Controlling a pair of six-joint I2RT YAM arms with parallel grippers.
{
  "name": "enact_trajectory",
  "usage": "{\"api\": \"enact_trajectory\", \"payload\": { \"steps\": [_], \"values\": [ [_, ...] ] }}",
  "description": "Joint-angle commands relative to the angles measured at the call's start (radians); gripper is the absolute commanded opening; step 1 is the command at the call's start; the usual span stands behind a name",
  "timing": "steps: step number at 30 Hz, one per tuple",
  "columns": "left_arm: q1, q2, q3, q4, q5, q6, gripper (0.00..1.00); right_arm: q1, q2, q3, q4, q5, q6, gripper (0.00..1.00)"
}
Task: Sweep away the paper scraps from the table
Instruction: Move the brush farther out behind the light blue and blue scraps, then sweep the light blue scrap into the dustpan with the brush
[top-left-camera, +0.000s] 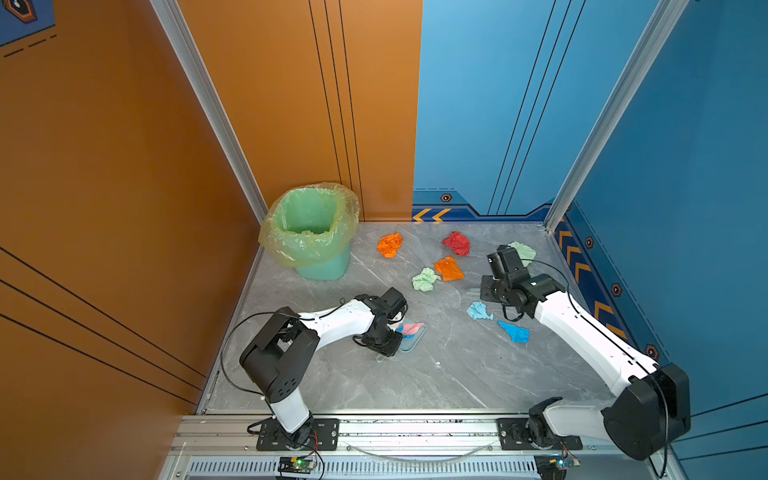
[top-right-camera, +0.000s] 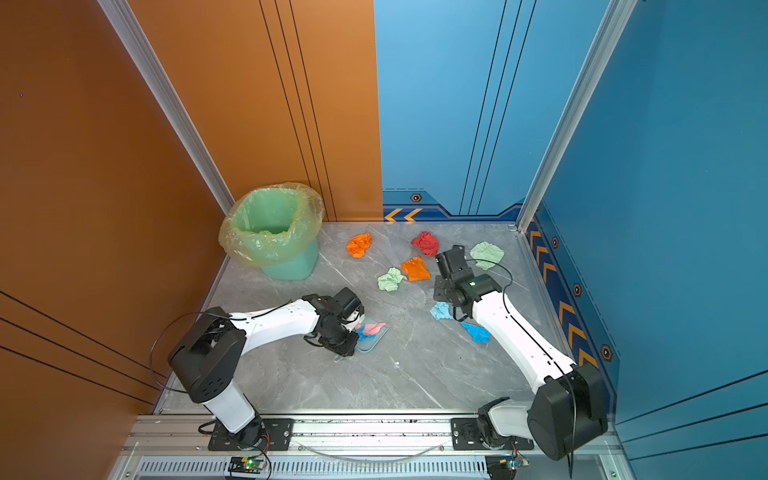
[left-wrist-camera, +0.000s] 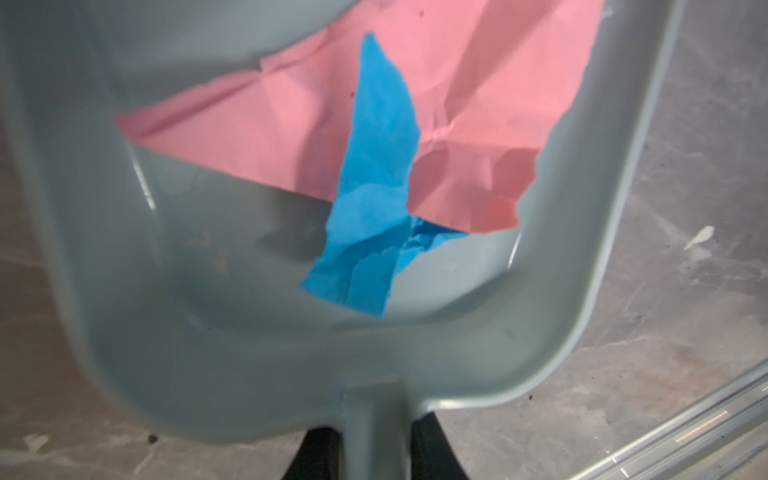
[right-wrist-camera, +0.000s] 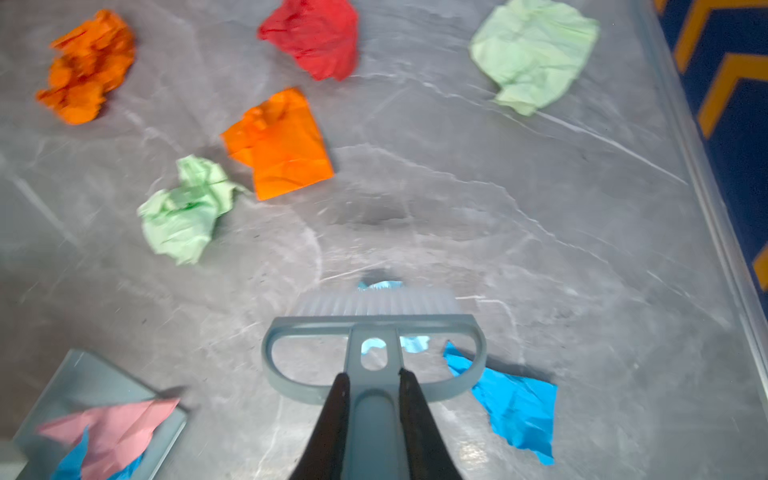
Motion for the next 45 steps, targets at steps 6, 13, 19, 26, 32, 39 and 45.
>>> {"api": "enact_trajectory", "payload": {
  "steps": [6,13,19,26,32,39,45],
  "values": [
    [-0.048,0.081,0.063,-0.039,0.014,0.037,0.00,-0.039,-0.016,-0.100,0.047,0.065,0.077,0.00],
    [-0.082,0.116,0.099,-0.043,0.010,0.035,0.00,-0.021,0.036,-0.118,0.074,0.004,0.052,0.00],
    [-0.096,0.148,0.127,-0.049,0.014,0.037,0.00,0.032,0.067,-0.112,0.090,-0.005,0.018,0.00],
    [-0.102,0.166,0.154,-0.065,0.012,0.043,0.00,0.095,0.114,-0.075,0.075,-0.053,-0.019,0.00],
    [-0.109,0.179,0.169,-0.064,0.022,0.047,0.00,0.166,0.143,-0.045,0.102,-0.210,-0.035,0.00],
    [-0.112,0.182,0.169,-0.065,0.030,0.053,0.00,0.175,0.115,-0.052,0.213,-0.377,-0.013,0.00],
    [-0.113,0.181,0.164,-0.065,0.034,0.054,0.00,0.132,0.070,-0.055,0.208,-0.355,-0.018,0.00]
  ]
}}
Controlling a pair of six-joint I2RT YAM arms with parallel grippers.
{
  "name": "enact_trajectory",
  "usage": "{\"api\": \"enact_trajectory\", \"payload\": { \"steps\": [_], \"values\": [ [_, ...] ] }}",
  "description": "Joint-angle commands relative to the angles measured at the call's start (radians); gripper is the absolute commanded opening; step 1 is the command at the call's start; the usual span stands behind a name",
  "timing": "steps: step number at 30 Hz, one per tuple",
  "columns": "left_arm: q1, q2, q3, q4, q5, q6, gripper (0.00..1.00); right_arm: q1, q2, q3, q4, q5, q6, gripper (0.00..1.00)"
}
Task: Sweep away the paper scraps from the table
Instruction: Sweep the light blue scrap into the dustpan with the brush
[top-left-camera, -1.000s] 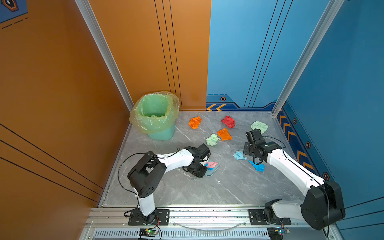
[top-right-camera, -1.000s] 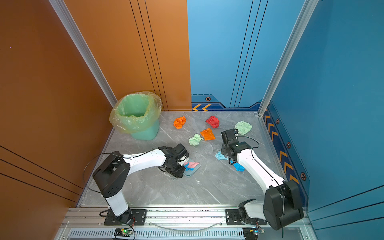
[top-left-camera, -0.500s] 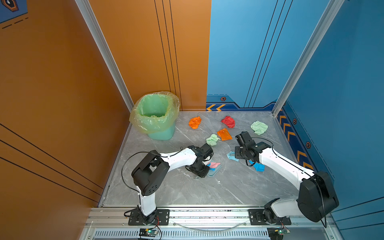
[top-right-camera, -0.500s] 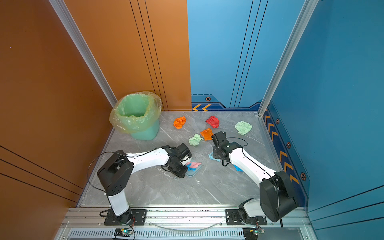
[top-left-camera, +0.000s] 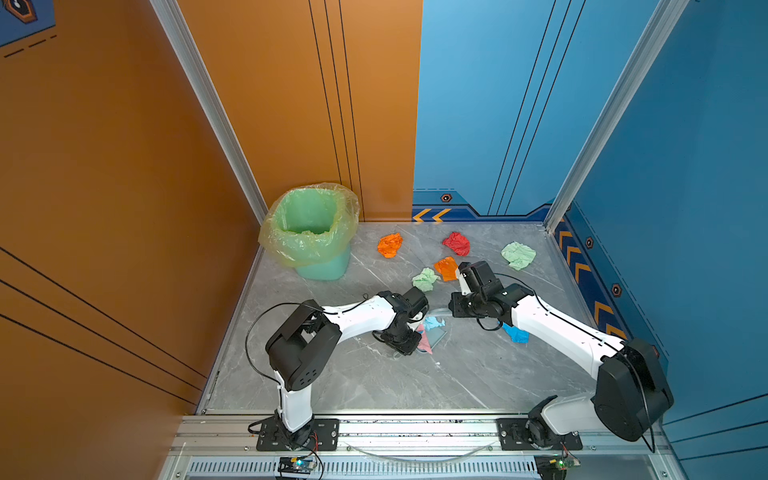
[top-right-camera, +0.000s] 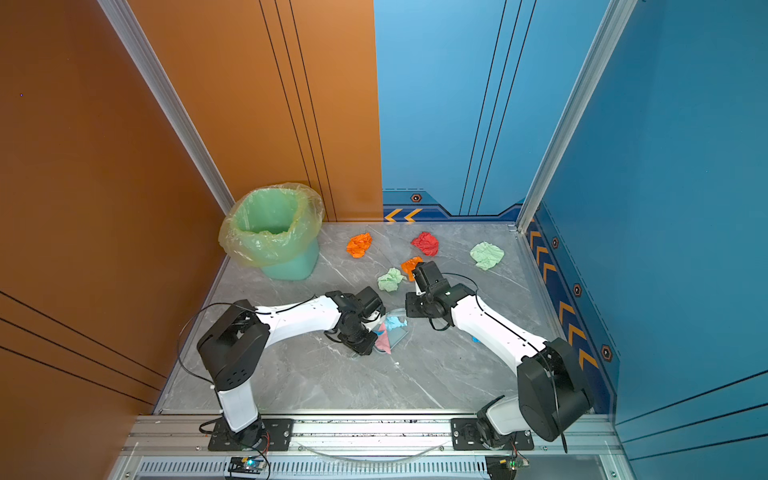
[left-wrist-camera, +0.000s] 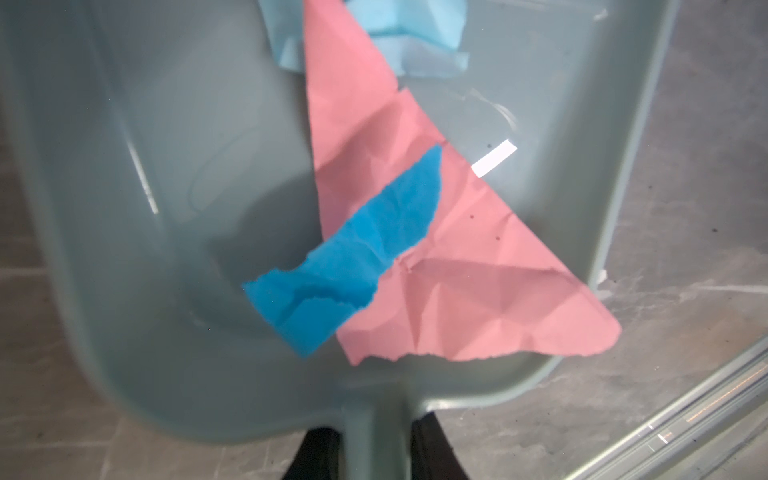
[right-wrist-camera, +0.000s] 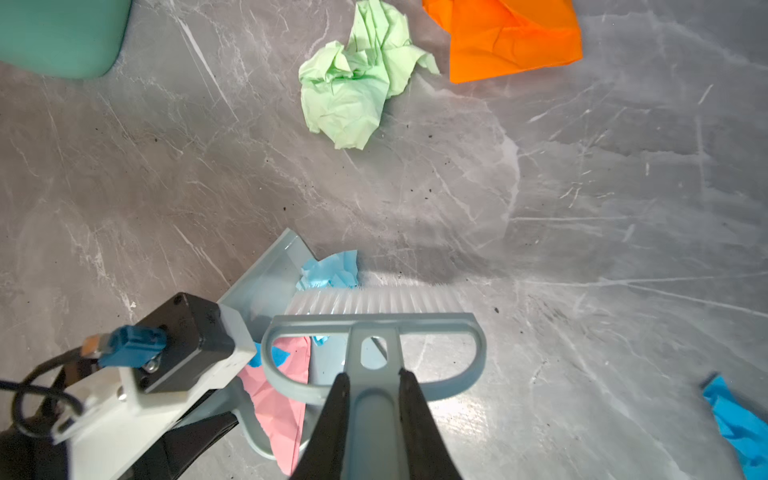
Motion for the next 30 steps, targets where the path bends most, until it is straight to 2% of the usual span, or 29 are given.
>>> {"api": "enact_trajectory", "payload": {
  "steps": [1,9,17,25,30],
  "values": [
    [-0.017,0.041,-0.013,-0.031,0.023,0.015,0.00,-0.033,-0.062,0.006,0.028,0.007,-0.005,0.00],
    [-0.016,0.043,-0.010,-0.031,0.029,0.019,0.00,-0.051,-0.043,0.024,-0.049,0.159,-0.072,0.00],
    [-0.018,0.047,-0.005,-0.031,0.029,0.017,0.00,0.031,0.064,0.069,-0.082,0.178,-0.118,0.00],
    [-0.016,0.058,-0.001,-0.031,0.030,0.017,0.00,0.100,0.071,0.090,-0.115,0.109,-0.199,0.00],
    [-0.015,0.061,0.001,-0.029,0.033,0.018,0.00,0.090,0.017,0.079,-0.122,0.209,-0.180,0.00]
  ]
}}
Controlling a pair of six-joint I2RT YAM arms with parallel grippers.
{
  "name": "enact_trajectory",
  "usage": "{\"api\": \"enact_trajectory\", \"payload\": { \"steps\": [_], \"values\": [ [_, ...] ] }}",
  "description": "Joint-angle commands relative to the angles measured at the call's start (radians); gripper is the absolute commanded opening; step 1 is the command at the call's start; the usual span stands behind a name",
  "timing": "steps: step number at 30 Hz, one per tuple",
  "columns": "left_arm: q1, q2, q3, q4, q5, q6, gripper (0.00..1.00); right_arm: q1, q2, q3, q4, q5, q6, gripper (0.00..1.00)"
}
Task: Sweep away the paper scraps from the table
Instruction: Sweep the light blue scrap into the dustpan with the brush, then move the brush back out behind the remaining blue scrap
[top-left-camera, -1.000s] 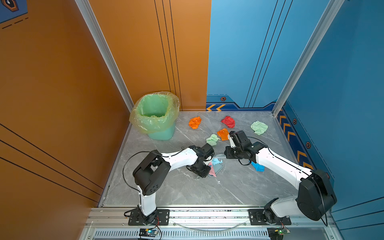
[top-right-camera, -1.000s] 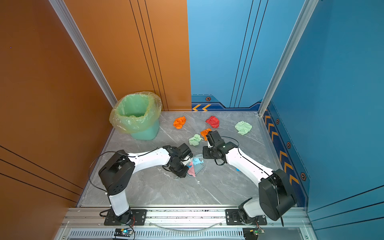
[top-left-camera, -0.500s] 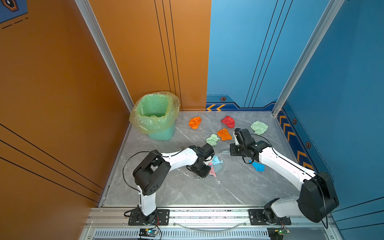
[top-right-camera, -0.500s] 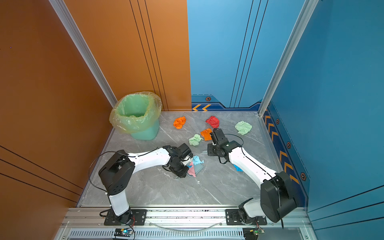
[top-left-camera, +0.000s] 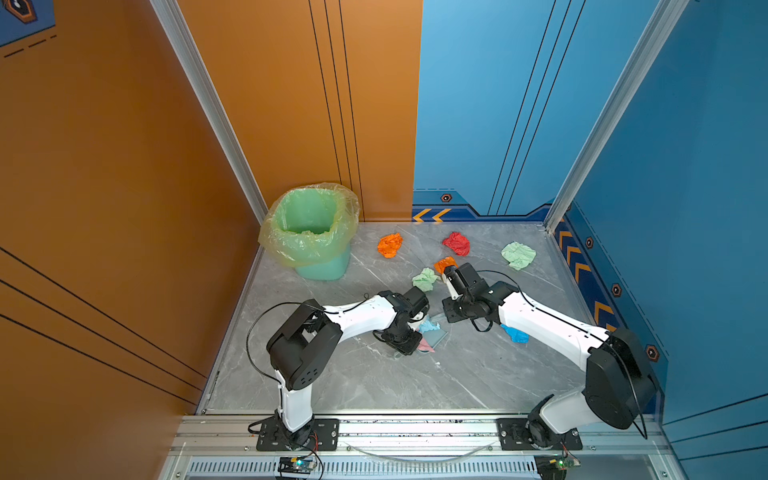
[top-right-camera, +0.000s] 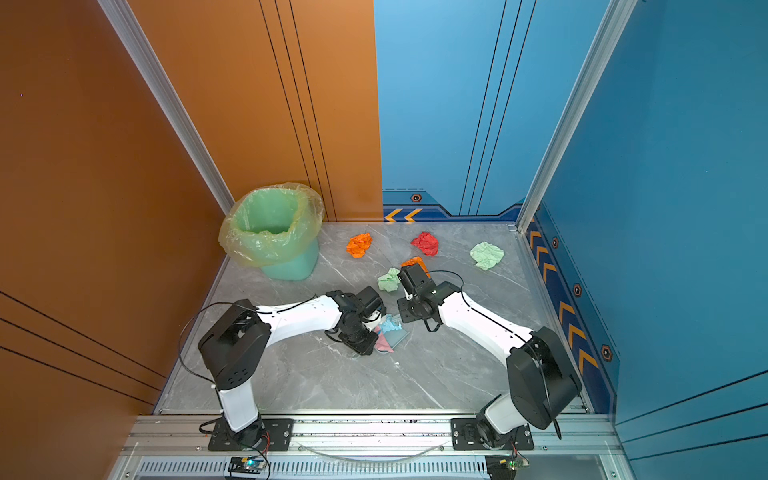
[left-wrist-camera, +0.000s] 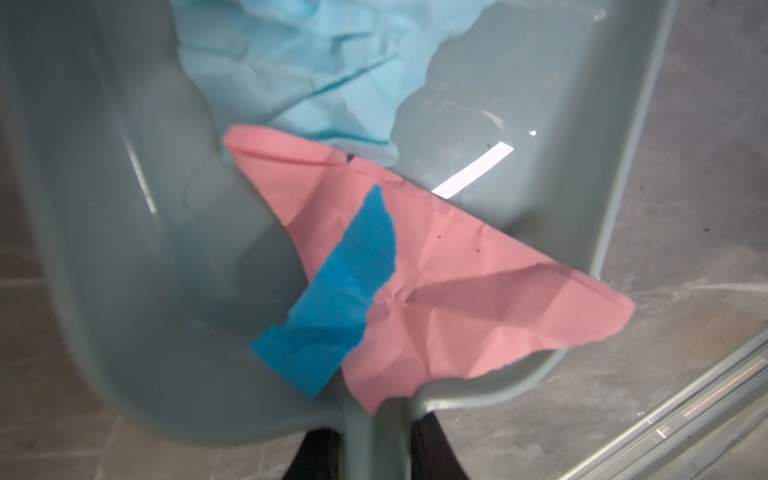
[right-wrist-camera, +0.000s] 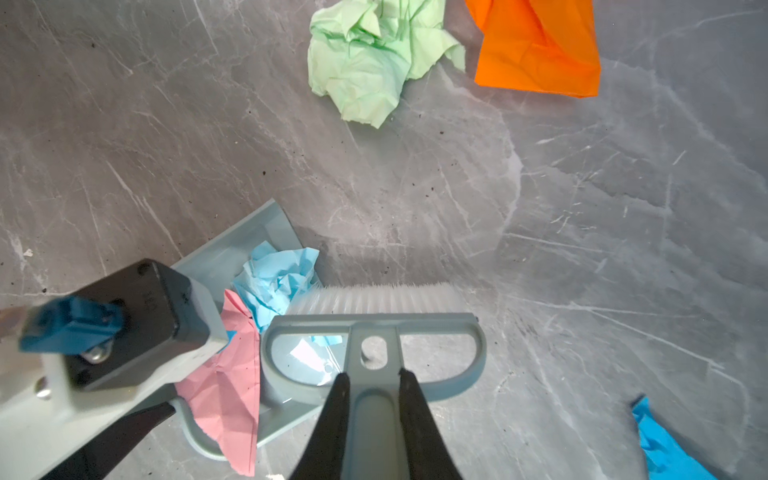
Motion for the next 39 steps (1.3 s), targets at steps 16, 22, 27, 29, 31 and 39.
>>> {"api": "enact_trajectory", "payload": {
  "steps": [16,22,27,29,31,39],
  "values": [
    [-0.014,0.062,-0.003,-0.030,0.033,0.028,0.00,-0.306,-0.315,-0.133,-0.158,0.401,0.344,0.00],
    [-0.011,0.060,-0.002,-0.039,0.038,0.035,0.00,-0.442,-0.371,-0.244,-0.183,0.346,0.404,0.00],
    [-0.008,0.059,-0.003,-0.042,0.039,0.037,0.00,-0.459,-0.364,-0.288,-0.178,0.248,0.406,0.00],
    [-0.007,0.057,-0.002,-0.043,0.040,0.036,0.00,-0.451,-0.362,-0.305,-0.162,0.184,0.413,0.00],
    [-0.008,0.060,-0.001,-0.042,0.041,0.035,0.00,-0.428,-0.361,-0.316,-0.142,0.136,0.423,0.00],
    [-0.011,0.063,0.006,-0.050,0.047,0.033,0.00,-0.298,-0.305,-0.287,-0.057,0.083,0.468,0.00]
  ]
}}
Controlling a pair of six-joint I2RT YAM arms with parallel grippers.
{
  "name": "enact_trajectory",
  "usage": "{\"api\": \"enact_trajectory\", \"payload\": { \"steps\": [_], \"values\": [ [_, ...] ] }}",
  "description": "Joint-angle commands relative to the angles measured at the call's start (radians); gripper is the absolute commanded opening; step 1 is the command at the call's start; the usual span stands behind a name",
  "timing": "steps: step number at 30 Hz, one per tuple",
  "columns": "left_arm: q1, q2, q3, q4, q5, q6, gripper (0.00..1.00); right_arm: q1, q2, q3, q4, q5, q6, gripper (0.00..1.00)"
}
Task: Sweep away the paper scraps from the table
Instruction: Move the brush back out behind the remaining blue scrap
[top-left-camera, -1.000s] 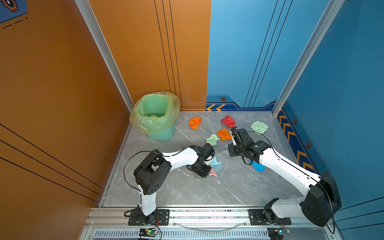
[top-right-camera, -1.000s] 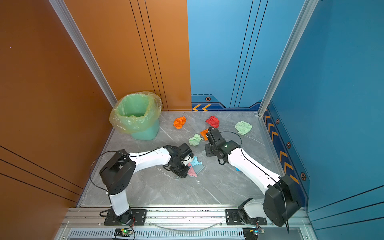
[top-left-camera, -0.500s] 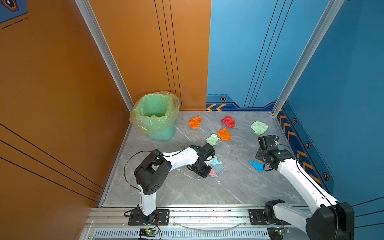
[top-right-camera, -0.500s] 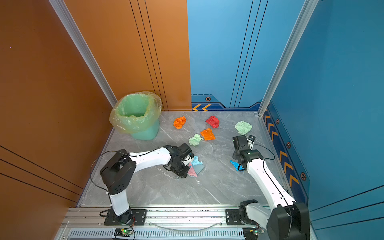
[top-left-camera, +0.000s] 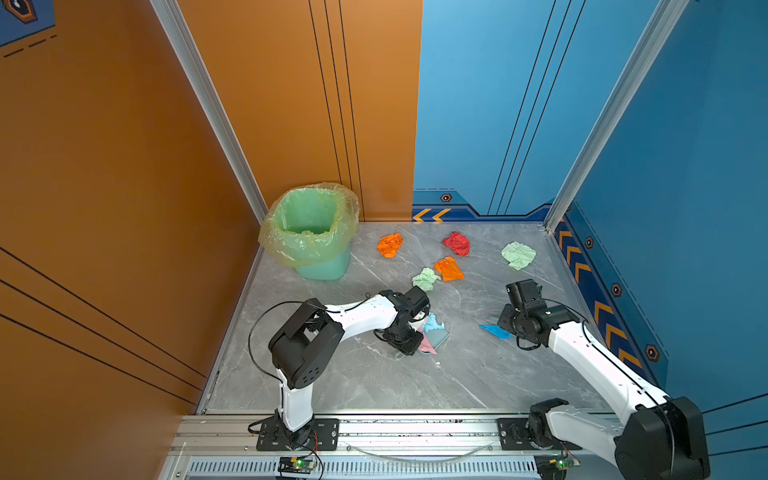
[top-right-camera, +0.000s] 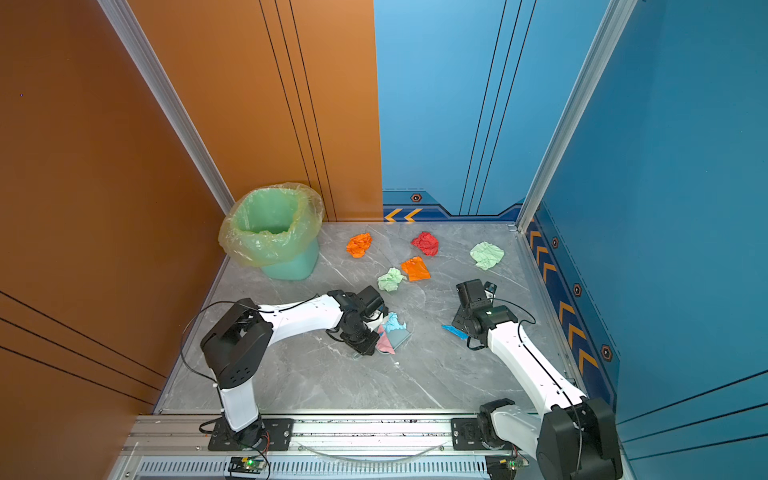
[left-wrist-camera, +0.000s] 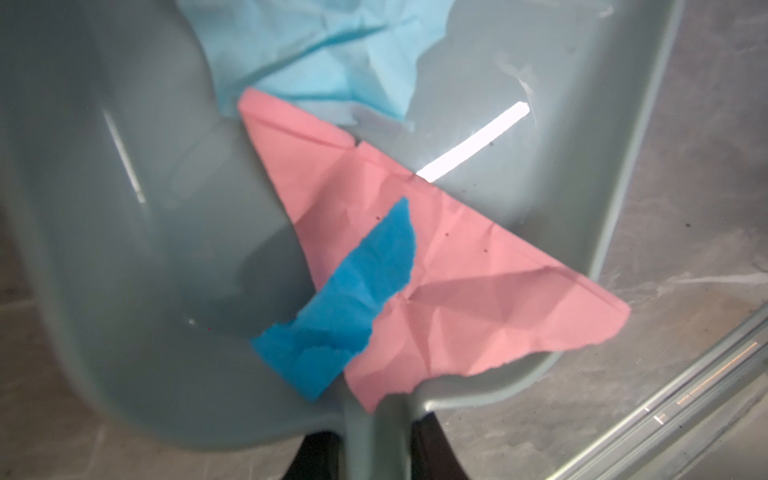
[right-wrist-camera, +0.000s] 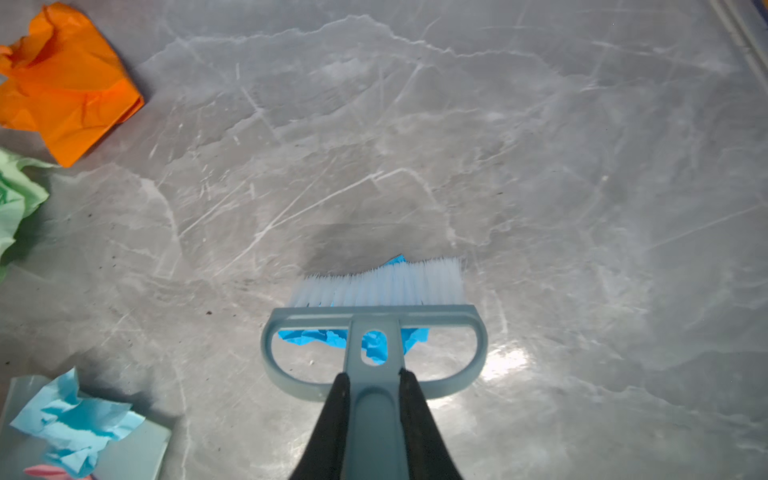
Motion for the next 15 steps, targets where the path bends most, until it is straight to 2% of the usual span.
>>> {"api": "enact_trajectory", "payload": {
  "steps": [1,5,10,15],
  "values": [
    [-0.011,0.048,-0.007,-0.052,0.020,0.009,0.00,0.056,0.048,0.027,0.038,-0.059,0.041,0.00],
    [-0.013,0.047,-0.008,-0.054,0.020,0.006,0.00,0.139,0.112,0.077,0.083,-0.077,0.048,0.00],
    [-0.015,0.051,-0.010,-0.053,0.020,0.003,0.00,0.174,0.165,0.123,0.178,-0.159,0.035,0.00],
    [-0.015,0.051,-0.012,-0.053,0.022,0.003,0.00,0.169,0.139,0.181,0.162,-0.051,-0.036,0.00]
  ]
}}
